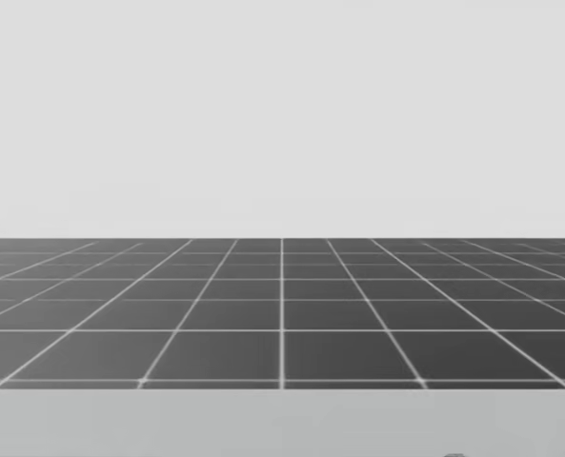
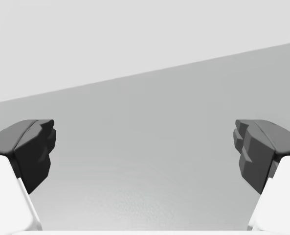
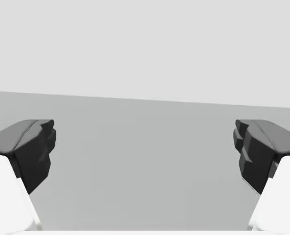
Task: Look at the card. If it is red, pick the object on the left. If it is green, pick the object on the right.
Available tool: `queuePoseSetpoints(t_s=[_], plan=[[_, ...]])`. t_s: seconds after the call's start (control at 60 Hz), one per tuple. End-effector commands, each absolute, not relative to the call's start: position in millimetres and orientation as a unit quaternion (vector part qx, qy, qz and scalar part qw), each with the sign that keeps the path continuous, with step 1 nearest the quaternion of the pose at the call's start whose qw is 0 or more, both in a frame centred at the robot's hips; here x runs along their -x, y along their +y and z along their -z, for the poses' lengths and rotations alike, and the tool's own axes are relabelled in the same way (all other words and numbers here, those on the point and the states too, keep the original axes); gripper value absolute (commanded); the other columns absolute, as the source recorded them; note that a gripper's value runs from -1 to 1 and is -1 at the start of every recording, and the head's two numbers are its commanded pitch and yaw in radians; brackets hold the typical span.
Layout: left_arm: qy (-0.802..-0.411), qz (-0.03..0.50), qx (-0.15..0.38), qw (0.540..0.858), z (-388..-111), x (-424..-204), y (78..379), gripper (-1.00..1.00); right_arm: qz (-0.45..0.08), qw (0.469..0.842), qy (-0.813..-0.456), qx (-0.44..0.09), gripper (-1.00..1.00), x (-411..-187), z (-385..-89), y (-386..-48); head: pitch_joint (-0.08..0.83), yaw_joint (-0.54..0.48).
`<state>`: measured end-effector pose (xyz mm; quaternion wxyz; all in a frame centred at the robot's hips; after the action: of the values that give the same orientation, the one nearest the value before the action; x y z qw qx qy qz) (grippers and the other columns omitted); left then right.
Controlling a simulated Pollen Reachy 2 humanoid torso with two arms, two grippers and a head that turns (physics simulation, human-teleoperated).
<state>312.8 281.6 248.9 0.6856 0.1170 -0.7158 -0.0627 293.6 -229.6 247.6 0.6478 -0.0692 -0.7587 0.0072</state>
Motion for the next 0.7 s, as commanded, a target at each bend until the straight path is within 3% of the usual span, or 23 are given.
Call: queuePoseSetpoints(t_s=[0.017,0.1,0.267,0.7], plan=[[-0.714,0.064,-0.116,0.687,-248.8,-312.7,281.0,-1.00,0.007,0.644,-0.758,0.107,-1.00,-294.7,-243.3,-229.2,-0.045,0.00],[-0.715,0.064,-0.117,0.686,-249.1,-312.4,281.0,-1.00,0.001,0.648,-0.756,0.093,-1.00,-295.8,-244.1,-230.0,-0.026,0.00],[-0.716,0.064,-0.118,0.685,-249.5,-312.0,281.0,-1.00,0.001,0.652,-0.752,0.095,-1.00,-296.9,-245.0,-230.7,0.096,-0.01],[-0.710,0.070,-0.128,0.689,-248.7,-311.7,279.0,-1.00,-0.018,0.654,-0.749,0.109,-1.00,-298.7,-238.7,-229.0,0.530,-0.03]])
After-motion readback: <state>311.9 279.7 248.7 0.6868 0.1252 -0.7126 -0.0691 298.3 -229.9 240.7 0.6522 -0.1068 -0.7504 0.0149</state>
